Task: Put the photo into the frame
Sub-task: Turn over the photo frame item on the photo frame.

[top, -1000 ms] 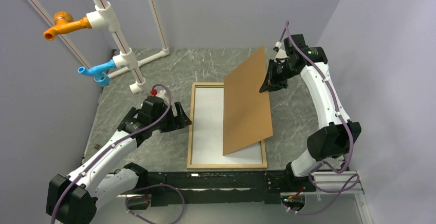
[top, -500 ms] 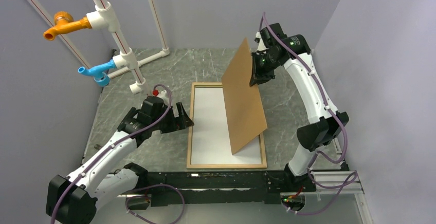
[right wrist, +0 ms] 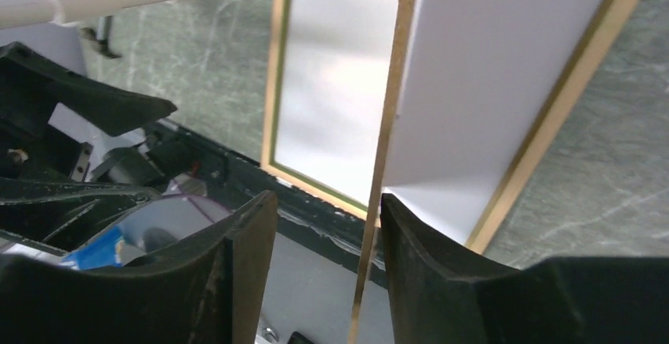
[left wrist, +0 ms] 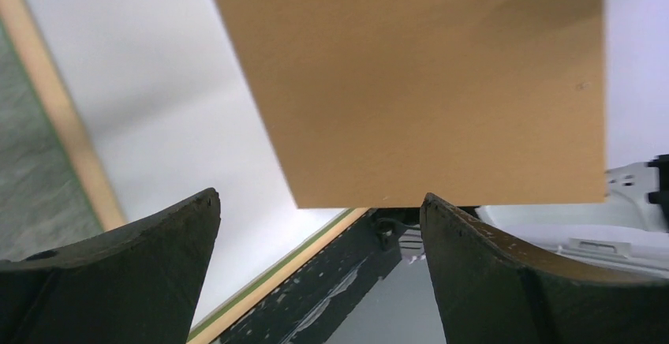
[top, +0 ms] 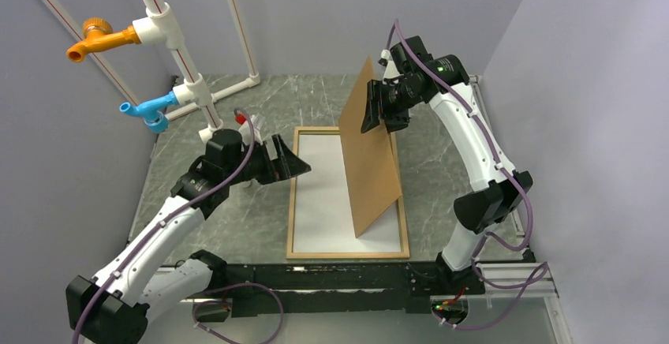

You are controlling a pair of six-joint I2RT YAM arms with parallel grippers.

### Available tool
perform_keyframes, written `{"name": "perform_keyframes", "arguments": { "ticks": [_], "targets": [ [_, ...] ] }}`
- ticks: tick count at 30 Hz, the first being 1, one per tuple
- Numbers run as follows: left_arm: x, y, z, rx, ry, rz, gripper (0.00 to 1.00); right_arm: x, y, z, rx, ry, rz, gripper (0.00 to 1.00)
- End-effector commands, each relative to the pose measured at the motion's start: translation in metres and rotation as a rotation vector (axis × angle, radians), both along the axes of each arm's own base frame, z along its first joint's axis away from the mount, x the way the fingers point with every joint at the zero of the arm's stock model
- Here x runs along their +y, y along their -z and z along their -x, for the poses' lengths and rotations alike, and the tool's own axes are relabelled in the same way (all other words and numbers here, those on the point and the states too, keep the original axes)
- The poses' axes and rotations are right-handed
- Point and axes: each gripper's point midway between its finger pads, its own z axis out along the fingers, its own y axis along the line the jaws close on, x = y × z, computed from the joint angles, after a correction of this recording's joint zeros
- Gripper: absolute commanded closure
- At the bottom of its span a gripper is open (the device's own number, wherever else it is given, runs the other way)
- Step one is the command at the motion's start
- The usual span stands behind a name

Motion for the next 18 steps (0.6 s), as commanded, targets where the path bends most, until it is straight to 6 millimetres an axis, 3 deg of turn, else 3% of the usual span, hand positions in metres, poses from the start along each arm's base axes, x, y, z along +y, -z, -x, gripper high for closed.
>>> {"name": "perform_keyframes", "arguments": {
  "ticks": [1,8,18],
  "targets": [
    [-0.016,-0.043,-0.008,-0.064,0.047,0.106,0.01,0.025,-0.042,0.007,-0.097,-0.047,-0.184,0.45],
    [-0.025,-0.056,-0.017,-0.026,0.045,0.151,0.01,0.054,-0.062,0.027,-0.106,-0.154,-0.342,0.38],
    [-0.035,-0.077,-0.020,-0.062,0.082,0.240,0.01,0.062,-0.071,0.041,-0.102,-0.214,-0.482,0.31]
  ]
}}
